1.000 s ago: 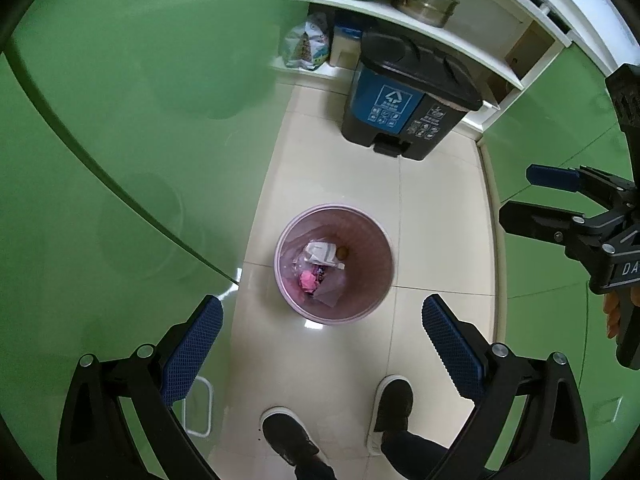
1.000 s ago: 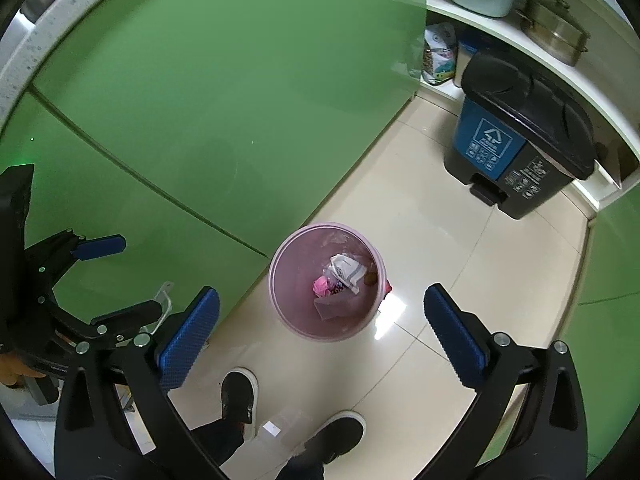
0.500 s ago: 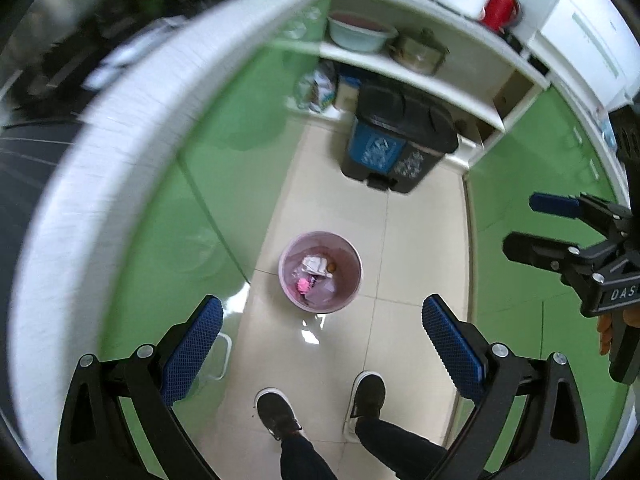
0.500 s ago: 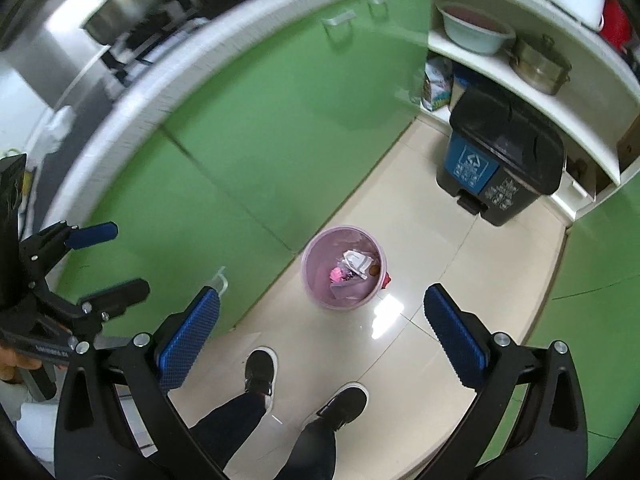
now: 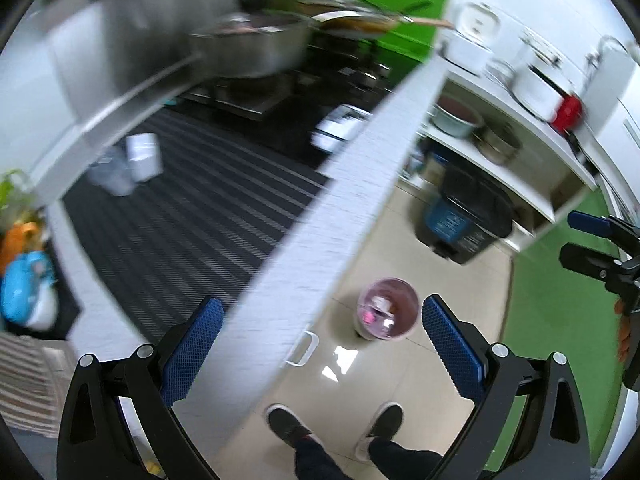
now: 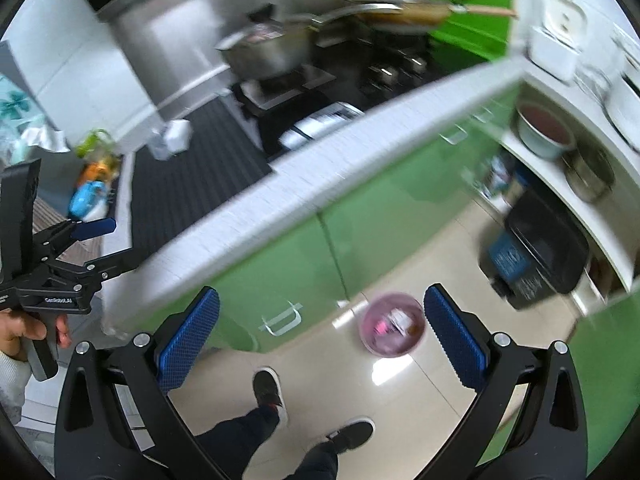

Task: Collect trash
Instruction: 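Return both grippers to the counter mat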

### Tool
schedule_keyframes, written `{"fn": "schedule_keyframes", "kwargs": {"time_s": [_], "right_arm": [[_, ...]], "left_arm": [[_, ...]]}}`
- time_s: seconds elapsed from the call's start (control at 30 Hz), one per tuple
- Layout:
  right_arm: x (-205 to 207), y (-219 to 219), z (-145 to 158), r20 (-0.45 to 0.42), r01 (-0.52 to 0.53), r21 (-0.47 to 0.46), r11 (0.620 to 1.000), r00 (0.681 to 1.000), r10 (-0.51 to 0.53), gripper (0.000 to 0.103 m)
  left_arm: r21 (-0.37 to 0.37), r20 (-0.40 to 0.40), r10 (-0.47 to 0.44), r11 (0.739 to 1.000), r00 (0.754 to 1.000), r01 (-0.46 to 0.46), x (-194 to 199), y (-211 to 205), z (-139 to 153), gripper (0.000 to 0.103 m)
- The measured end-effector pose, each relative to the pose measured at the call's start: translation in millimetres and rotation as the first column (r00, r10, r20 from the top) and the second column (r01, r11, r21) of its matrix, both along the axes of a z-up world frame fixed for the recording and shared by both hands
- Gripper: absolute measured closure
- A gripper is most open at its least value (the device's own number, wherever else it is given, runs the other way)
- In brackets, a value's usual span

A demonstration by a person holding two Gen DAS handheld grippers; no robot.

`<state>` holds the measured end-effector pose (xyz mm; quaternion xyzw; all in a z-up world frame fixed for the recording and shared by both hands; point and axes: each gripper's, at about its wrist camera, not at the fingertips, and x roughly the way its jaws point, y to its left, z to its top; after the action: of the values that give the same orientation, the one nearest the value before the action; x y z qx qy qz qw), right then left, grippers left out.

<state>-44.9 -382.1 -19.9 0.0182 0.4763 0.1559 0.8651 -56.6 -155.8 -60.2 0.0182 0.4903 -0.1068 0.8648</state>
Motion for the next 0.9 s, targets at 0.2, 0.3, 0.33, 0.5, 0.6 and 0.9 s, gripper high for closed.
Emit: {"fn": "schedule_keyframes", "kwargs": {"time_s": [0.2, 0.3, 0.33, 0.5, 0.6, 0.9], "right_arm": [[25.6, 71.6, 22.7, 0.038, -0.058, 0.013, 0.998, 0.998, 0.058, 0.003], [38.2, 103.7, 29.5, 0.053, -0.076, 0.010, 0.997, 0.996, 0.076, 0.003], [43.9, 115.1, 31.3, 0.060, -0.082, 0.010, 0.997, 0.995, 0.082, 0.003], [70.6, 155.7, 36.1, 0.067, -0.127, 0.000, 0.992, 0.990, 0.127, 0.003], [91.1, 176.3, 35.9, 0.064, -0.171, -0.006, 0.985, 0.983, 0.171, 0.003], [179.1, 219.9, 12.3, 0.032, -0.372, -0.013, 0.928, 0.927, 0.373, 0.003]], "left_arm": [[0.013, 0.034, 0.078, 0.997, 0.996, -0.079, 7.2, 68.4, 21.6, 0.007], [0.005, 0.040, 0.102, 0.995, 0.994, -0.102, 18.1, 99.4, 26.6, 0.007], [0.006, 0.041, 0.102, 0.995, 0.994, -0.102, 20.7, 104.9, 27.5, 0.007], [0.004, 0.053, 0.123, 0.992, 0.991, -0.123, 40.1, 130.5, 32.5, 0.007], [-0.005, 0.052, 0.151, 0.989, 0.987, -0.151, 49.1, 138.2, 32.2, 0.007], [-0.003, 0.029, 0.318, 0.948, 0.947, -0.318, 87.7, 160.7, 15.7, 0.007]]}}
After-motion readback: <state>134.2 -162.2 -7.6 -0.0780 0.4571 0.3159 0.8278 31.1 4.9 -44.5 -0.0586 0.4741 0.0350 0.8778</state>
